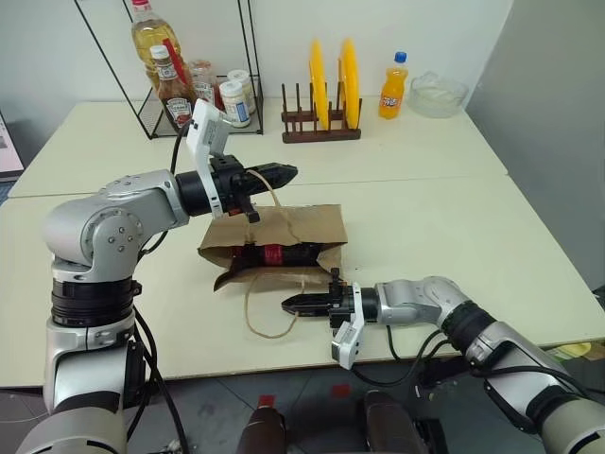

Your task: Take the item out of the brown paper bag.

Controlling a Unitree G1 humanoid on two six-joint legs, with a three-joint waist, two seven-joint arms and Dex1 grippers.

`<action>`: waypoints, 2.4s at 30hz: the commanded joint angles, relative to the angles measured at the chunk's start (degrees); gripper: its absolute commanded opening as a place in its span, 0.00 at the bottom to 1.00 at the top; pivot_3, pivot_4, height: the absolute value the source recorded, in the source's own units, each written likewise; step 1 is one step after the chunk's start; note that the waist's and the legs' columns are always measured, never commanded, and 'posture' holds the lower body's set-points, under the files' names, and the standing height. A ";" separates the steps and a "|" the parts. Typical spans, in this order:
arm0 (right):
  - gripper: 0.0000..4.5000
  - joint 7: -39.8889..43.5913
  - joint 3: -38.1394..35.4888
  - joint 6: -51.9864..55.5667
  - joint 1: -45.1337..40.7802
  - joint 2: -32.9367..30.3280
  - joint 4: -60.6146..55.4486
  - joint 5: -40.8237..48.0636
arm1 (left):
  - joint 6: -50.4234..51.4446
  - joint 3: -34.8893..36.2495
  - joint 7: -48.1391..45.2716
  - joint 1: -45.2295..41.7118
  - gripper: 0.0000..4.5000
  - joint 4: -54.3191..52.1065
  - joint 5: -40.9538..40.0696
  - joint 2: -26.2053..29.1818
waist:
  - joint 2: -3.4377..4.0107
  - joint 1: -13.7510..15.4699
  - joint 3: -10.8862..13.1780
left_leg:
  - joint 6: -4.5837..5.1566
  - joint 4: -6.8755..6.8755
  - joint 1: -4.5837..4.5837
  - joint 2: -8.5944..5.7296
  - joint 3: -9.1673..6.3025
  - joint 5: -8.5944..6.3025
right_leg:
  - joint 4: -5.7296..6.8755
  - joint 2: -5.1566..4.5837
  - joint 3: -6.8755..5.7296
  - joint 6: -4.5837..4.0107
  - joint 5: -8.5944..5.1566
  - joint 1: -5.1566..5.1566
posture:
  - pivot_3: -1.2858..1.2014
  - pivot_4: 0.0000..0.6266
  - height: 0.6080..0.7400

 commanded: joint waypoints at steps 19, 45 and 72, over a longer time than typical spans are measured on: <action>0.71 39.96 -21.67 55.78 29.28 -32.73 -56.78 74.55 | -3.41 0.41 -3.99 -0.75 0.00 1.34 2.20 1.55 | -0.04 0.81 0.17 | 0.02 0.04 -0.09 -0.02 0.02 -0.02 | -0.09 0.01 0.07 0.07 -0.04 0.01 | 0.52 0.24 1.00; 0.01 46.69 -15.76 102.26 2.86 7.27 -45.30 101.11 | -2.25 -0.02 -5.78 -2.22 0.00 1.20 4.32 2.43 | -0.03 1.33 0.25 | -0.17 0.05 -0.91 0.00 -0.25 0.09 | -0.41 0.01 -0.26 0.15 0.01 -0.54 | 0.52 0.24 1.00; 0.01 42.12 -9.74 63.86 4.49 -1.65 -38.79 42.49 | -4.19 0.52 -4.08 -1.01 0.00 0.25 4.10 0.14 | -0.04 1.31 0.25 | -0.21 0.10 -1.09 -0.01 -0.11 0.12 | 0.14 0.02 -0.09 0.14 0.00 -1.06 | 0.52 0.24 1.00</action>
